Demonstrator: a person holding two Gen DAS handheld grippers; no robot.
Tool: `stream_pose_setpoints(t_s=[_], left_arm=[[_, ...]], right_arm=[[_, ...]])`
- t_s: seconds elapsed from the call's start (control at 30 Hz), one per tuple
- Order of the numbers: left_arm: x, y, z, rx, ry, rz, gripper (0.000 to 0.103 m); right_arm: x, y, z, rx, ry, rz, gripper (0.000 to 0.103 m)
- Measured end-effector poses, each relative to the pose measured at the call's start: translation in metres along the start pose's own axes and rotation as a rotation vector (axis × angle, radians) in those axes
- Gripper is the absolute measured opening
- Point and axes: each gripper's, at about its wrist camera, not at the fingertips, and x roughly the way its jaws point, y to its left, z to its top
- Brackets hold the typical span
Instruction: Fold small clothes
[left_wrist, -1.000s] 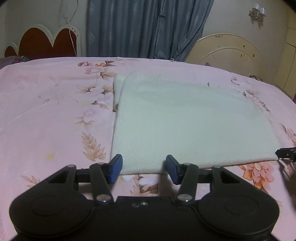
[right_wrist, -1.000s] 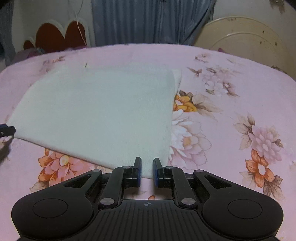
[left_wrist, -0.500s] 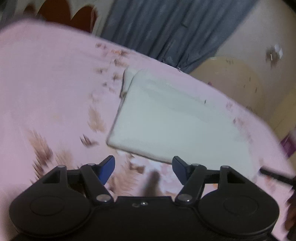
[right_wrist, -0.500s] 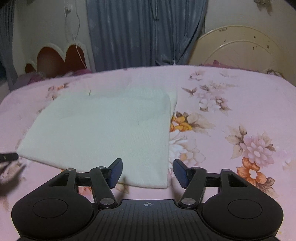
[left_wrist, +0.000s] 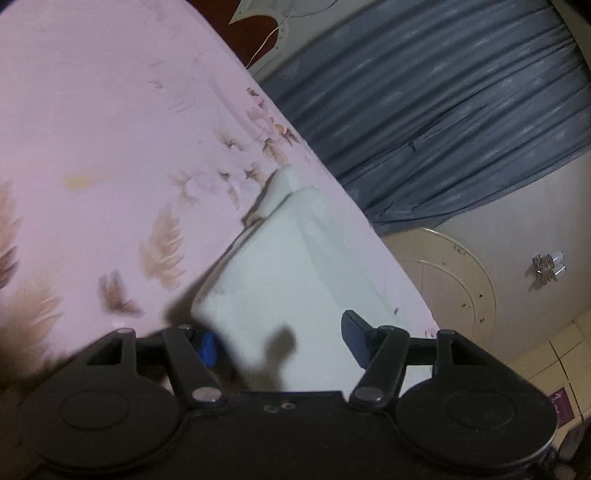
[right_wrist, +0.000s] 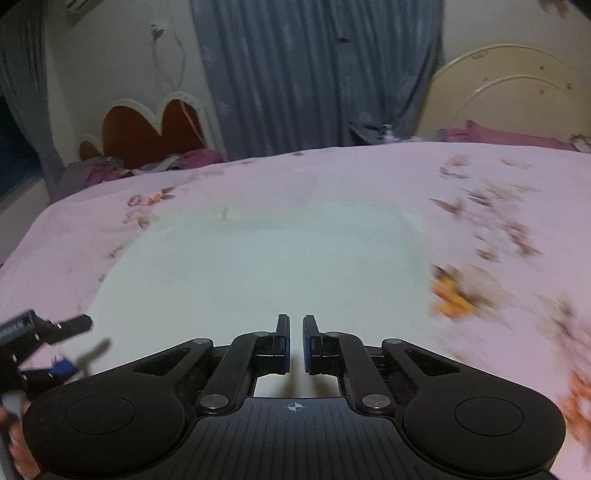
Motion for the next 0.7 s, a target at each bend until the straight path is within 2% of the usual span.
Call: stream_pose_setpoints(t_s=[0.13,0.2,0.23,0.3,0.37,0.4,0.43,0.47,0.53,0.6,0.63,0.7], left_arm=[[0.016,-0.007,0.003,0.016,-0.011,0.002,0.062],[0.017,-0.004,0.005,-0.004,-0.003,0.004,0.039],[0.021,0.002,0.005,-0.031,0.006,0.015,0.024],[0.020,0.012,0.004,-0.056,0.000,0.023,0.011],[0.016,0.015,0.005,-0.071,0.004,0.010,0.014],[0.013,0.014,0.006,-0.071,0.000,0.012,0.019],[0.008,0.012,0.006,-0.056,-0.019,0.012,0.030],[0.005,0.010,0.004,-0.032,-0.034,0.019,0.035],[0.004,0.006,0.000,0.008,-0.042,0.035,0.037],[0.005,0.002,0.000,0.017,-0.050,0.054,0.038],[0.007,0.000,0.001,0.015,-0.054,0.067,0.038],[0.013,-0.004,0.006,0.027,-0.060,0.100,0.033]], right_arm=[[0.041,0.021,0.017,-0.015,0.029,0.034,0.007],[0.054,0.029,0.019,-0.016,0.044,0.053,0.007],[0.060,0.031,0.019,-0.024,0.050,0.056,0.007],[0.075,0.036,0.015,-0.057,0.090,0.031,0.006],[0.088,0.032,0.008,-0.067,0.125,0.015,0.004],[0.087,0.031,0.009,-0.059,0.121,0.020,0.004],[0.082,0.030,0.012,-0.056,0.111,0.025,0.004],[0.077,0.030,0.014,-0.053,0.091,0.032,0.004],[0.075,0.027,0.014,-0.044,0.070,0.054,0.004],[0.089,0.024,0.009,-0.037,0.118,0.056,0.003],[0.089,0.023,0.007,-0.047,0.106,0.063,0.003],[0.088,0.022,0.010,-0.048,0.115,0.072,0.003]])
